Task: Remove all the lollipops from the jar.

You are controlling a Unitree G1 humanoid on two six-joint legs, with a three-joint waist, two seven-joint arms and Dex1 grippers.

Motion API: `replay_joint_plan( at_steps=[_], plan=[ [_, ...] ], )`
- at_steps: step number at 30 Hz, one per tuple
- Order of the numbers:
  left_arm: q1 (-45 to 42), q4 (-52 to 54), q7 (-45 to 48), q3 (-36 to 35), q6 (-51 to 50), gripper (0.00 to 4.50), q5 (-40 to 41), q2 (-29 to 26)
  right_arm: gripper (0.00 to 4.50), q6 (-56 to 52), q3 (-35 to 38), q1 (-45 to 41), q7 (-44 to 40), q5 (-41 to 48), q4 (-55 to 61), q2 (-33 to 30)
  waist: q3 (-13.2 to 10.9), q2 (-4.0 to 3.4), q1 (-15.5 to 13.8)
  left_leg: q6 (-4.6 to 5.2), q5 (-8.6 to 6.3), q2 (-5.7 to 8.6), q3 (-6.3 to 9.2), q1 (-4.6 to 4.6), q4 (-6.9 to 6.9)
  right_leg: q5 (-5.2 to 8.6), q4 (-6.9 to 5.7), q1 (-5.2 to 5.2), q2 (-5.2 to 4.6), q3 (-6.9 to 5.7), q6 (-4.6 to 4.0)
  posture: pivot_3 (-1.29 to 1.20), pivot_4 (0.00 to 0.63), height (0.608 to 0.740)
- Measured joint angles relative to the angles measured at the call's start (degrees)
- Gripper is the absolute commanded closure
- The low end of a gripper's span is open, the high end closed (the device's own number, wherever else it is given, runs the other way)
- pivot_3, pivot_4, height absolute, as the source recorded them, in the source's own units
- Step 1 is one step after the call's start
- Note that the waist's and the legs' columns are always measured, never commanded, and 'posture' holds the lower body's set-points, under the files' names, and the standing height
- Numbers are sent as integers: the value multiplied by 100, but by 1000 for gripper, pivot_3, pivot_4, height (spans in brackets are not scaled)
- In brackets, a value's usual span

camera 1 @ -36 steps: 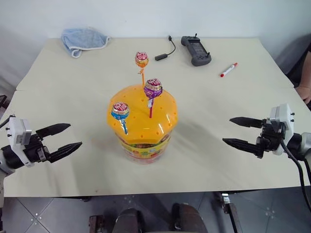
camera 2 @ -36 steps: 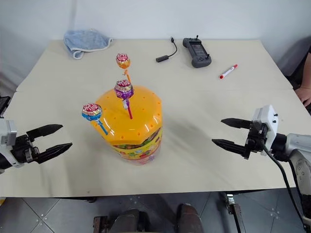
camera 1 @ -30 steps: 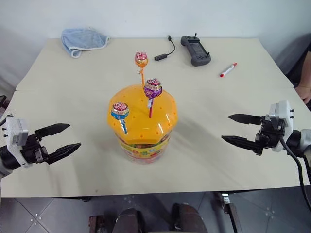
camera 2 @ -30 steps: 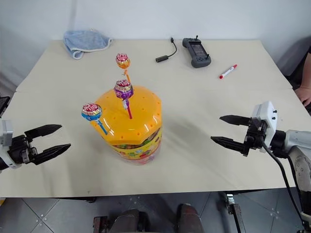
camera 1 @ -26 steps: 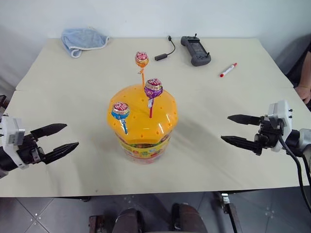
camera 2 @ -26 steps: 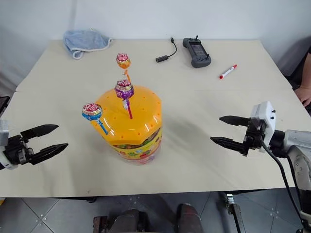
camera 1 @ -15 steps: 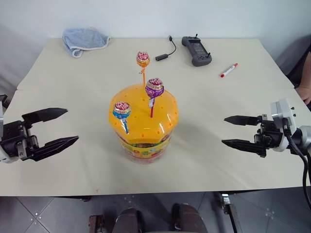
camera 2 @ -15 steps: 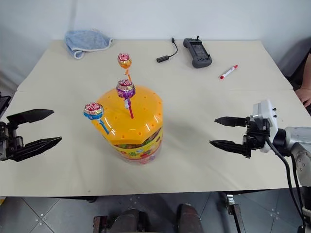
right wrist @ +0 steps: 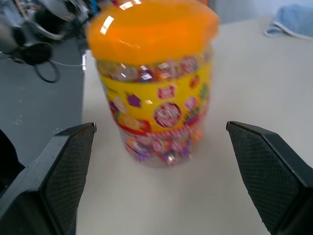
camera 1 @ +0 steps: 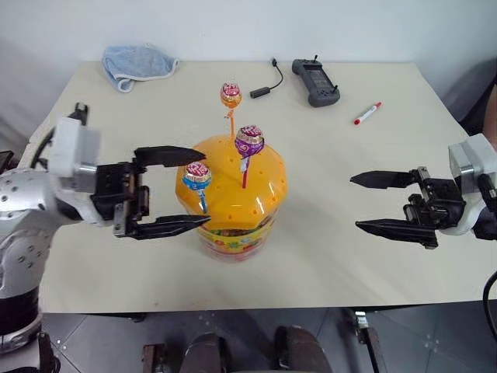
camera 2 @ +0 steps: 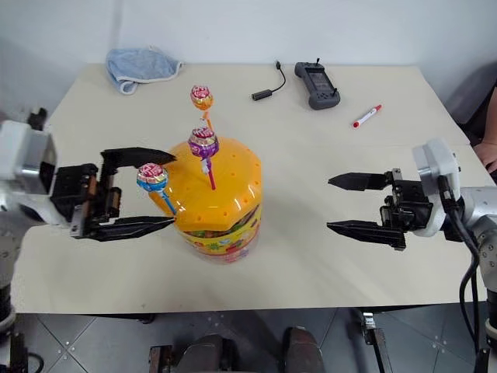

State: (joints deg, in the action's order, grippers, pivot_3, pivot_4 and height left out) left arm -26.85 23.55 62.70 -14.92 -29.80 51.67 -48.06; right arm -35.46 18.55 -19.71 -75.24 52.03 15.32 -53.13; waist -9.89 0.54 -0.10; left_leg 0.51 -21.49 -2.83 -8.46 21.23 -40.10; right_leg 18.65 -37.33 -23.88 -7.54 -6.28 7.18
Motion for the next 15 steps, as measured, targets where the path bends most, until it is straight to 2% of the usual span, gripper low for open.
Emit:
replay_joint_plan(
  at_steps=[5,6,8,15],
  plan=[
    [-361,-189,264,269,-22,0,30,91,31,-90,19,11,376,303,360,127,0,0,4,0,0,0,6,0,-1,0,2,4,-1,-3,0,0,150,740],
    [-365,-197,321,272,-23,186,30,87,10,-90,35,26,424,326,390,140,0,0,3,0,0,0,7,0,-2,0,2,4,-1,-5,0,0,150,740],
    [-377,-213,479,272,-46,629,90,63,0,-88,141,134,571,367,500,181,0,0,-7,0,0,0,9,0,-2,0,7,9,-1,-7,0,0,150,740],
    [-601,-324,747,249,-222,2886,237,-104,0,-21,250,330,708,365,528,193,0,0,-7,1,0,0,18,0,-2,0,21,21,0,-17,0,0,150,740]
  ],
)
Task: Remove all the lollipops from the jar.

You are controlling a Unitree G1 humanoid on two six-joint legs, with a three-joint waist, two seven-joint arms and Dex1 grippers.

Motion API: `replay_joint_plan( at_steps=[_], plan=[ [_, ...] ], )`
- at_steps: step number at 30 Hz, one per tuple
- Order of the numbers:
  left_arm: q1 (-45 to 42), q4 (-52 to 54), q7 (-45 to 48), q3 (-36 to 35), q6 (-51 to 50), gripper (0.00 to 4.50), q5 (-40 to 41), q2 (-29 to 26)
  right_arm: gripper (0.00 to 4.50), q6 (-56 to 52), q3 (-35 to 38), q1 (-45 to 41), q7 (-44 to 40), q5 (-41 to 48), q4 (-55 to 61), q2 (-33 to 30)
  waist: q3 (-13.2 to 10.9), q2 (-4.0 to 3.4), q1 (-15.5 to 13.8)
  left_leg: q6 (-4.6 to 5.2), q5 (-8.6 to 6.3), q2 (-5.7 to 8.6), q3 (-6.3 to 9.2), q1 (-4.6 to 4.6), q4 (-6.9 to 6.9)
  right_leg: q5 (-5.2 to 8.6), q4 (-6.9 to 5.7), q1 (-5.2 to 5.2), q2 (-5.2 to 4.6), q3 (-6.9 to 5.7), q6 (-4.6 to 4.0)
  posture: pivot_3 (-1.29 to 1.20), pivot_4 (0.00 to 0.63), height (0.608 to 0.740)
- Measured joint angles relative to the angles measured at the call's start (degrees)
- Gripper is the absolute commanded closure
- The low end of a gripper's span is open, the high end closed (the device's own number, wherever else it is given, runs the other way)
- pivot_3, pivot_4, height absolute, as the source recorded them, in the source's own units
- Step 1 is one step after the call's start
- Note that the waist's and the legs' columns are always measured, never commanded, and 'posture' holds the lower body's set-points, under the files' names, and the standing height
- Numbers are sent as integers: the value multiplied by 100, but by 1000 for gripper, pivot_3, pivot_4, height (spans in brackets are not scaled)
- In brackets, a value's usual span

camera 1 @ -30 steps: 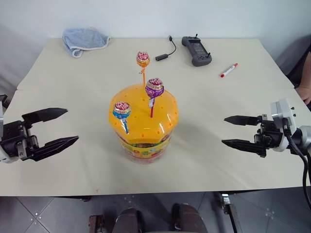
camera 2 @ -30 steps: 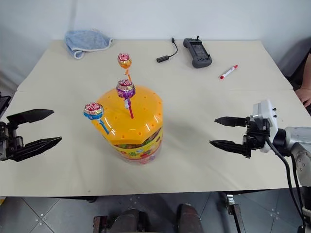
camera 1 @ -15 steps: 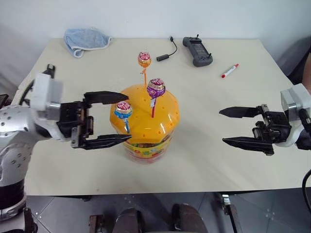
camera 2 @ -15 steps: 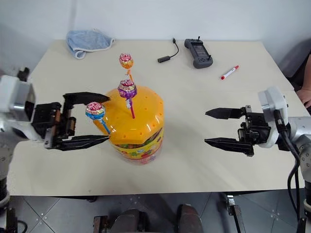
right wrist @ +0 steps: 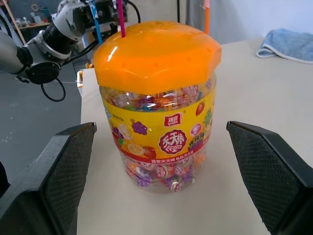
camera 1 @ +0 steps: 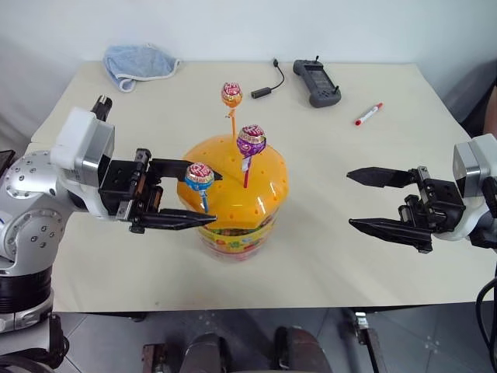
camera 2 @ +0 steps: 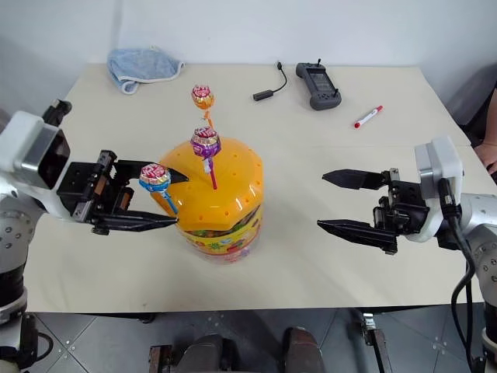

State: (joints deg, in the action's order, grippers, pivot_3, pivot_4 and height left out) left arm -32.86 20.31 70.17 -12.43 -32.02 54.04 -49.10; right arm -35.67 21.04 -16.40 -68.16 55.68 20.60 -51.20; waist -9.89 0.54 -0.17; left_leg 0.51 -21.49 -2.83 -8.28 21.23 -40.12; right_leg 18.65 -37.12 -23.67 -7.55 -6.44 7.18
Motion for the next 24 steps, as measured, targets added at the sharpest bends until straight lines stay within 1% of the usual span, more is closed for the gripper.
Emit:
replay_joint_plan(
  at_steps=[1,5,10,18,22,24],
  plan=[
    [-32,-32,10,-3,-23,3149,13,-28,0,39,1,8,3,-5,0,0,0,0,1,0,0,0,1,0,0,0,0,0,0,0,0,0,150,740],
    [-102,-67,55,-7,-58,4452,30,-45,0,115,1,23,-15,-36,-21,0,0,0,-1,0,0,0,2,1,0,0,2,1,0,-3,0,0,150,740],
    [-444,-124,-16,-98,-92,4480,158,-38,0,235,-1,-10,-37,-86,-109,0,-1,1,-16,0,0,0,9,0,-4,-1,4,9,0,-7,1,0,150,740],
    [-1093,-310,-922,-409,-321,4480,424,52,0,438,-11,-138,-155,-267,-406,-1,-1,2,-30,1,0,0,14,1,-5,-1,7,12,-1,-10,2,0,150,740],
    [-1226,-340,-1499,-628,-569,4480,407,-209,0,444,-25,-235,-256,-302,-538,-2,-1,2,1,1,0,0,15,-1,-2,-1,6,12,-1,-11,2,0,150,740],
    [-1214,-361,-1688,-677,-717,4480,332,-446,0,445,-39,-268,-305,-307,-556,-2,-1,2,11,1,0,0,15,0,-1,-1,6,11,0,-12,2,0,150,740]
  ],
)
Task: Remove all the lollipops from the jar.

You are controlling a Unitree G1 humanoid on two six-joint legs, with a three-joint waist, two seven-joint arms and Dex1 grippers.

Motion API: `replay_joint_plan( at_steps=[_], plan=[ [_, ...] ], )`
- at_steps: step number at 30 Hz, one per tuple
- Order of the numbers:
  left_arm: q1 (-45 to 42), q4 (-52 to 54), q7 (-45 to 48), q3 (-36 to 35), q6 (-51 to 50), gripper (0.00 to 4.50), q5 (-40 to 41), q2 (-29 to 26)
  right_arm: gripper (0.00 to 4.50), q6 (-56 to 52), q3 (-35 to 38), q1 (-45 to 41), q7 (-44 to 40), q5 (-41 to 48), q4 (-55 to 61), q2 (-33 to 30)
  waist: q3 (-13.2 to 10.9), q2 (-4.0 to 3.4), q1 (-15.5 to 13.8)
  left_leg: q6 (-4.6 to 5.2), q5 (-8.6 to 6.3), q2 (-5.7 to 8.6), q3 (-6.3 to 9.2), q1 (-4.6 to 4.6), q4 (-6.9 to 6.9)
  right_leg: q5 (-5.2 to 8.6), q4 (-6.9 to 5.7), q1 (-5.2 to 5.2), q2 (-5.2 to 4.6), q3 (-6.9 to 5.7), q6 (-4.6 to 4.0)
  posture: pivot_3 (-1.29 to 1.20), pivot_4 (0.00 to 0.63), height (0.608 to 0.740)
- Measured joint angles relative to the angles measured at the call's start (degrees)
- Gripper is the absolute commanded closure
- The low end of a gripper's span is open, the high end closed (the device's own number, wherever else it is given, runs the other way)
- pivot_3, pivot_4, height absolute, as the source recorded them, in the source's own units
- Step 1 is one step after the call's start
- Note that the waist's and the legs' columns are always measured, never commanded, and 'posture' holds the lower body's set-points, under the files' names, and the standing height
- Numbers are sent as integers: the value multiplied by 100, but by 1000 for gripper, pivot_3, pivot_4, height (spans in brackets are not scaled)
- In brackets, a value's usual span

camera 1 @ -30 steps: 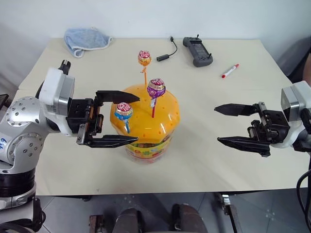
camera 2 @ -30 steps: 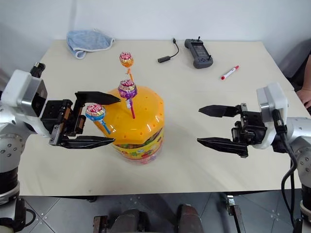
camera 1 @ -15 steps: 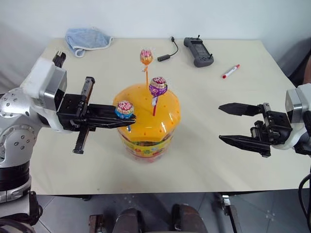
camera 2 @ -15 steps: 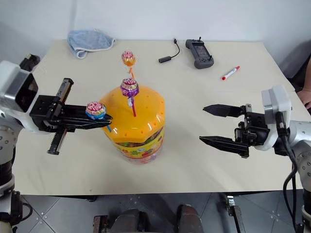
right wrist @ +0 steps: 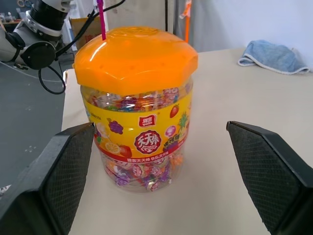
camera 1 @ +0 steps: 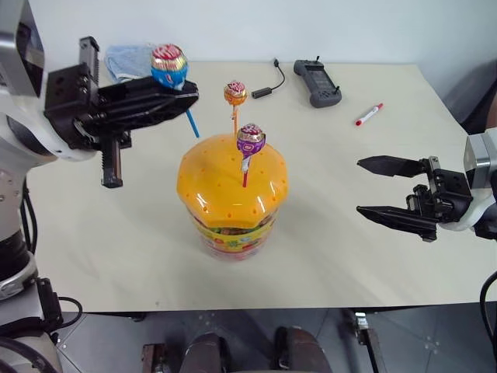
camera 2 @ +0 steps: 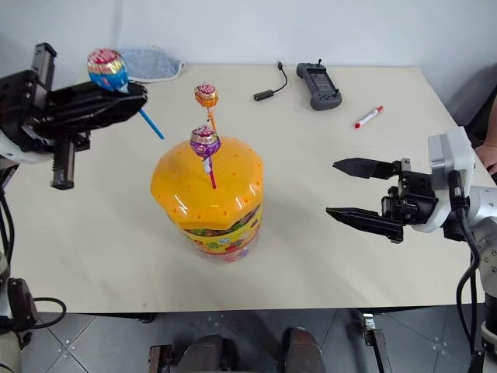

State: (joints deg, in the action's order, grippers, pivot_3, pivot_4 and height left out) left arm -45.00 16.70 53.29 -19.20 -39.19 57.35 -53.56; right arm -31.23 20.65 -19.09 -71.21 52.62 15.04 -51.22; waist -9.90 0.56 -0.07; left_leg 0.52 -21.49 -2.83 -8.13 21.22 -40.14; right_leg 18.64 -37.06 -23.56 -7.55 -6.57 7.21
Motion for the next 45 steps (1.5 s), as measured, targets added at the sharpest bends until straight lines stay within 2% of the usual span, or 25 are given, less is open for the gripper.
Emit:
replay_joint_plan(
  at_steps=[2,4,7,13,19,23,34,40,45],
  plan=[
    [123,-66,-362,-59,-364,4480,-159,-411,0,-9,-24,-51,-64,1,-22,-6,0,0,11,0,0,0,-1,-3,3,0,0,0,0,2,0,0,150,740],
    [716,-174,-1125,-265,-1118,4480,-524,-958,0,-43,-79,-202,-100,26,-54,-16,2,-9,34,0,0,0,14,-19,12,0,0,-1,1,16,0,0,150,740],
    [1454,-575,-1478,-480,-1386,4480,-798,-778,0,-126,-201,-344,-122,54,-75,8,-3,-8,21,0,0,-2,12,-3,7,0,0,-6,5,7,0,0,150,740],
    [3058,-629,-1812,-468,-1265,4480,-1698,-632,0,-131,-466,-534,-113,44,-92,164,-9,7,-16,1,-6,2,-2,3,8,0,7,-6,0,2,0,0,150,740],
    [3420,-898,-1940,-211,-1158,4480,-2280,-422,0,-132,-486,-523,-122,25,-105,226,-9,7,-37,0,-6,2,-8,1,7,0,7,-6,1,3,0,0,150,740],
    [3288,-1094,-2016,11,-1178,3448,-2606,-415,0,-132,-489,-519,-127,13,-114,250,-9,8,-38,-1,-6,2,-10,-1,9,0,7,-6,2,3,1,0,150,740],
    [2616,-1285,-1742,194,-1534,13,-2843,-721,0,-136,-485,-499,-99,1,-156,248,-9,8,8,-1,-6,1,-12,-1,9,0,6,-8,2,2,1,0,150,740],
    [2525,-1095,-1234,-95,-1438,13,-2732,-895,0,-133,-467,-501,-122,-84,-239,213,-10,9,3,-1,-6,1,-12,0,9,0,6,-9,2,3,1,0,150,740],
    [1969,-1079,-497,-701,-374,13,-2366,-743,0,-124,-460,-575,-139,-185,-366,176,-10,9,1,-1,-6,1,-15,0,7,0,6,-8,1,3,1,0,150,740]
  ],
)
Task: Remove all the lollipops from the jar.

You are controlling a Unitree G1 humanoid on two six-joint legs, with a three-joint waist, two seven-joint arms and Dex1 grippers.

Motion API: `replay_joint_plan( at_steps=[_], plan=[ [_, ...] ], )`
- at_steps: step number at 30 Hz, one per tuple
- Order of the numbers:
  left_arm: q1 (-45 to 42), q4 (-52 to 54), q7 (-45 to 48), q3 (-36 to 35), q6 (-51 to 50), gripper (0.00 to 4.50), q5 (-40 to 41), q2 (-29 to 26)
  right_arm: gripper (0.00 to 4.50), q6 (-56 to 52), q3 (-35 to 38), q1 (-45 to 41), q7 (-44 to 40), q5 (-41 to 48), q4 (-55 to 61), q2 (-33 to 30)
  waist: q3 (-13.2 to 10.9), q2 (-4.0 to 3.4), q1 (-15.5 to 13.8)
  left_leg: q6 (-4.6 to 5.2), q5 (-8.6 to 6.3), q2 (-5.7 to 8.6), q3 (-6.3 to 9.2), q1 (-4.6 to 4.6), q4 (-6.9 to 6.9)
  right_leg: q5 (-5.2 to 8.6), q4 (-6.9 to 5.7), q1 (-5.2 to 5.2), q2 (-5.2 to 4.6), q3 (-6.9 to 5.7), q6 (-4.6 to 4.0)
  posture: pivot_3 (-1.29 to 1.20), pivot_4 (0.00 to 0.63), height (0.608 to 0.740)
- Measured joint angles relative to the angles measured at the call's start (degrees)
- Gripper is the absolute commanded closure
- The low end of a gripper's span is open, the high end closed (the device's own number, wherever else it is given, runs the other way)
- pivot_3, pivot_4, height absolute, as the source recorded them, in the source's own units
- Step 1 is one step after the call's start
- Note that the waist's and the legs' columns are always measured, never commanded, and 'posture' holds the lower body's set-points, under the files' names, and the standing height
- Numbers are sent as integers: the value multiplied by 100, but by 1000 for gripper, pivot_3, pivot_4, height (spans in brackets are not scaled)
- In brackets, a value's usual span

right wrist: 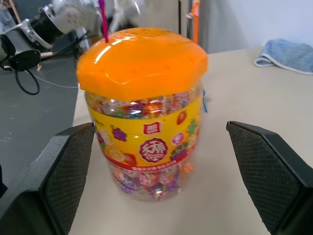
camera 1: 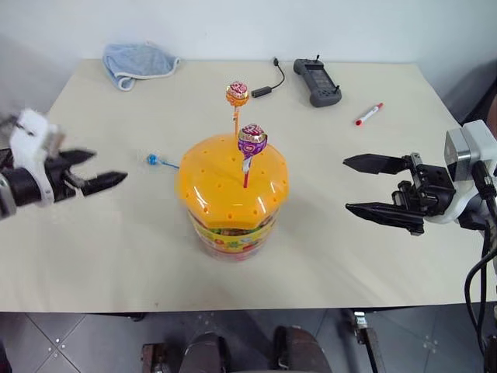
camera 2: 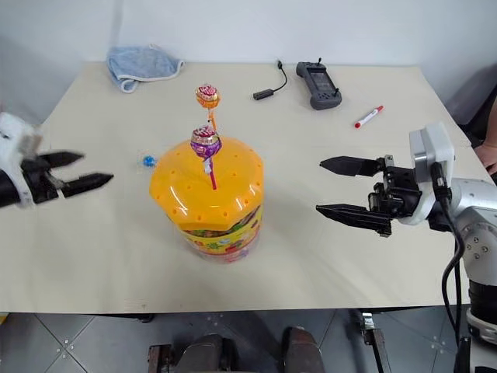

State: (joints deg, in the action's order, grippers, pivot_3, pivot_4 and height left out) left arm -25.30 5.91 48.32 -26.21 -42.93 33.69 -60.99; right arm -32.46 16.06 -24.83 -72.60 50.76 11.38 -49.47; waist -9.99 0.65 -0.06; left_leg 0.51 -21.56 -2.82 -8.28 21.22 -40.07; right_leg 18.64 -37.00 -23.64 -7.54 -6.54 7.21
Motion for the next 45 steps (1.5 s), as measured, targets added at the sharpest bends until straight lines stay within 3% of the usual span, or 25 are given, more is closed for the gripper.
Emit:
replay_joint_plan(
  at_steps=[7,14,19,25,34,45],
  plan=[
    [-484,-323,1392,-135,976,13,691,507,0,-74,320,-45,7,122,77,-208,0,0,-16,0,0,0,1,3,-3,0,-3,-1,1,-5,0,0,150,740],
    [-1335,-893,2216,581,1302,13,858,1041,0,-310,632,290,544,538,772,-182,1,3,-26,1,0,1,3,2,-6,-1,-3,2,1,-6,2,0,150,740],
    [-1809,-1312,2637,950,1424,13,833,1138,0,-448,1022,692,940,851,1215,-180,1,4,6,1,0,1,4,1,-5,-1,-3,3,1,-8,2,0,150,740],
    [-2220,-1846,2936,1370,1601,13,577,1289,0,-515,1371,1060,1290,1078,1544,-179,0,5,-12,1,-1,2,5,2,-9,-1,-3,4,1,-8,2,0,150,740],
    [-3442,-3185,3393,2228,2031,13,-57,2236,0,-481,1464,1285,1500,1149,1671,-176,0,9,-106,4,-2,4,6,4,-18,-2,-2,9,2,-11,4,0,150,740],
    [-4581,-4710,3749,2440,2736,13,-707,3084,0,-380,1822,1737,1799,1316,2009,-160,-3,14,-143,11,-5,5,17,14,-35,-4,0,14,0,-20,8,0,150,740]
  ],
)
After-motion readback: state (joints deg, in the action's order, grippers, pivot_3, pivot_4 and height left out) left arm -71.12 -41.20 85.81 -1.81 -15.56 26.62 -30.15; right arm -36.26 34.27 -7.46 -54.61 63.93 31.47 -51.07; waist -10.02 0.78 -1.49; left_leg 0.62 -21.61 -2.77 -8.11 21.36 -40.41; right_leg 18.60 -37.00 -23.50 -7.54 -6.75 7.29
